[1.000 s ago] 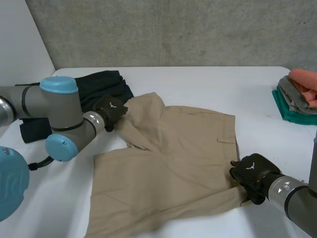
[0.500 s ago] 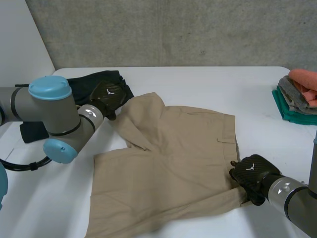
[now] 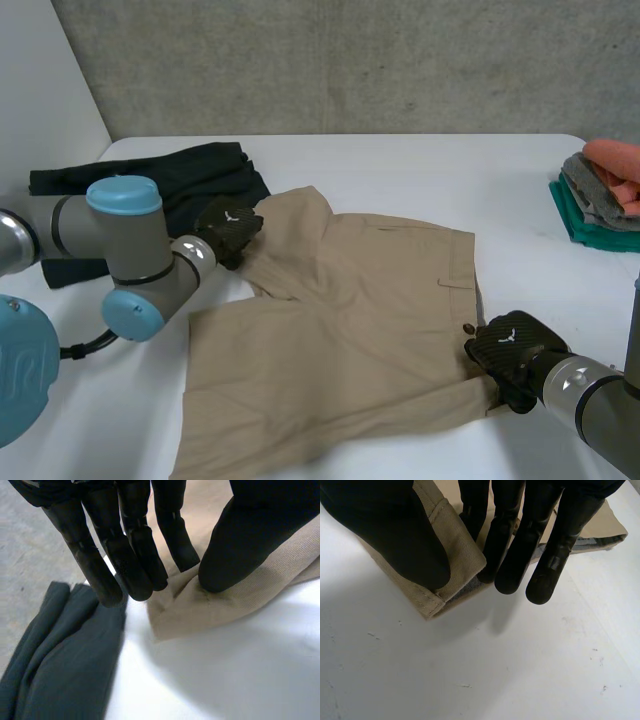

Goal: Fold the laundry.

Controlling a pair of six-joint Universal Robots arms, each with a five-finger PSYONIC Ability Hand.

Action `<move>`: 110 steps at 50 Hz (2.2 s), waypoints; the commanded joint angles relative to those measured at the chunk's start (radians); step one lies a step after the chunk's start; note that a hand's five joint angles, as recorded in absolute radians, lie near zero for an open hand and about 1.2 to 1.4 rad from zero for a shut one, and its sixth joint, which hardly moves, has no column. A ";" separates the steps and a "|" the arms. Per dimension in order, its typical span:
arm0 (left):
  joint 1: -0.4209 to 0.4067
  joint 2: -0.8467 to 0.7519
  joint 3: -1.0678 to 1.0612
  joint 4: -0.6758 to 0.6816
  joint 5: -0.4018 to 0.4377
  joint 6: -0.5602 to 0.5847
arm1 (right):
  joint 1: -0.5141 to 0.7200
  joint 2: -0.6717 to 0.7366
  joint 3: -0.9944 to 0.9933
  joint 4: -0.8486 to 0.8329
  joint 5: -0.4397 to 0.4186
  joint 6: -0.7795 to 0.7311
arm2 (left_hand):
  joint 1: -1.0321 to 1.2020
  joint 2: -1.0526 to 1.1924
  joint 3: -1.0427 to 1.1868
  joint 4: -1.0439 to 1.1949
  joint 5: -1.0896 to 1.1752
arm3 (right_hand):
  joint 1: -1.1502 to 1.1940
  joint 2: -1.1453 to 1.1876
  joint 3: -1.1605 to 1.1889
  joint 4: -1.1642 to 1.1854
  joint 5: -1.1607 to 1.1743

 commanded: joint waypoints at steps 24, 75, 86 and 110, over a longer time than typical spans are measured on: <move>-0.021 0.151 -0.203 -0.012 -0.256 0.018 | 0.001 -0.001 0.007 -0.008 0.001 0.002 | 0.289 0.206 0.209 0.199 0.256 | 0.399 0.219 0.212 0.205 0.220; -0.240 0.785 -0.911 -0.273 -0.242 -0.539 | 0.004 0.030 -0.137 -0.092 0.003 0.302 | -0.029 -0.112 -0.109 -0.120 -0.062 | 0.399 0.219 0.212 0.205 0.220; -0.243 0.458 -0.518 0.124 -0.388 -0.125 | 0.021 0.038 -0.206 -0.312 0.017 0.253 | 0.289 0.206 0.209 0.199 0.256 | 0.399 0.219 0.212 0.205 0.220; -0.156 -0.309 0.452 0.362 -0.179 0.205 | 0.130 0.662 -0.832 -0.581 0.267 0.001 | -0.932 -1.016 -1.013 -1.023 -0.966 | -0.823 -1.003 -1.010 -1.017 -1.002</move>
